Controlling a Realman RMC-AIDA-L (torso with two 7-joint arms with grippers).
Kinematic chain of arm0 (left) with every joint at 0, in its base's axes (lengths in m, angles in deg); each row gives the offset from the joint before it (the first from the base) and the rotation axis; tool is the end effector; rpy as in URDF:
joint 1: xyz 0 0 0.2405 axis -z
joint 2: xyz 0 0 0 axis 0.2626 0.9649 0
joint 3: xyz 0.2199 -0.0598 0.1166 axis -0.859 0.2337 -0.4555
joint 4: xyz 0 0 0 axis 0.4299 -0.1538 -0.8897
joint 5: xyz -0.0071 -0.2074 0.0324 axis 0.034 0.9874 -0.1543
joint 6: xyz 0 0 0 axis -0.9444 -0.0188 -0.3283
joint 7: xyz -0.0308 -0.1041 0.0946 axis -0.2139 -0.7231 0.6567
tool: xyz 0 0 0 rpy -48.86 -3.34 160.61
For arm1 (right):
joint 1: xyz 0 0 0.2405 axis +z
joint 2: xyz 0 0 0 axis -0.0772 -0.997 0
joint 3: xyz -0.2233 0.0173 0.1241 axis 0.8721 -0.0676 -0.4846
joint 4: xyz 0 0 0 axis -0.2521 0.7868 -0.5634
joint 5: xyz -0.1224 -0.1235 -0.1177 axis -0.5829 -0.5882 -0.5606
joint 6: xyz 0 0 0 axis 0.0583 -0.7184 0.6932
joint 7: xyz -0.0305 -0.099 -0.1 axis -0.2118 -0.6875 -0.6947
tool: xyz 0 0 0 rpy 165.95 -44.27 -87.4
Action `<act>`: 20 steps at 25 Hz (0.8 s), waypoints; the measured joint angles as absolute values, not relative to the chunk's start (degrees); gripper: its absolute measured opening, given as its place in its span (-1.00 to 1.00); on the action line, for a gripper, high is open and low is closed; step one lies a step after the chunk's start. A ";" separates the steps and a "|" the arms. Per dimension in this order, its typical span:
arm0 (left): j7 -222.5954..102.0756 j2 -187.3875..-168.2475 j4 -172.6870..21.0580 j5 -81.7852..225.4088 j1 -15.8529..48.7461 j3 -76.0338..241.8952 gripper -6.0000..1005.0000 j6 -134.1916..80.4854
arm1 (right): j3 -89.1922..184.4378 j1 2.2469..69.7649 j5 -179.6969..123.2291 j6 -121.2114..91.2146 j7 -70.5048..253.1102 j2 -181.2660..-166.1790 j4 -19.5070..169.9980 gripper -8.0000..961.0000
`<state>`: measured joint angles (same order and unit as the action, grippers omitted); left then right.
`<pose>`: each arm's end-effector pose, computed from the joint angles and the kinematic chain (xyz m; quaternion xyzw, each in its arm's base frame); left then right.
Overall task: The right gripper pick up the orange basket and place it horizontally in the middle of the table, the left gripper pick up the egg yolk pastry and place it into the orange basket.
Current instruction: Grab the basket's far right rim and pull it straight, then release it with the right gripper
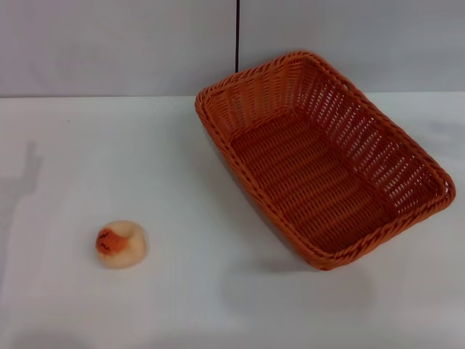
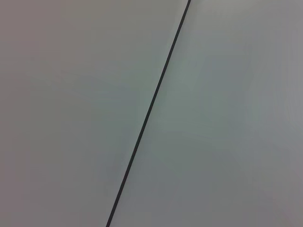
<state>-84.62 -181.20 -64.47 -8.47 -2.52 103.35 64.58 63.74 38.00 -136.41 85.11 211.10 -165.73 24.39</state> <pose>-0.3461 0.2284 0.0342 -0.5413 -0.2376 -0.4951 0.6367 0.2608 0.3433 0.1714 -0.8664 0.4237 0.2259 0.1373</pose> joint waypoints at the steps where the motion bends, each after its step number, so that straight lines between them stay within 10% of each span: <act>1: -84.62 -181.22 -64.47 -8.50 -2.61 103.35 0.43 64.59 | 64.56 39.32 -138.84 85.76 212.26 -165.43 24.06 0.70; 20: -84.77 -181.36 -64.03 -8.48 -4.11 101.94 0.42 64.53 | 83.62 48.63 -154.21 79.52 220.26 -165.99 24.87 0.69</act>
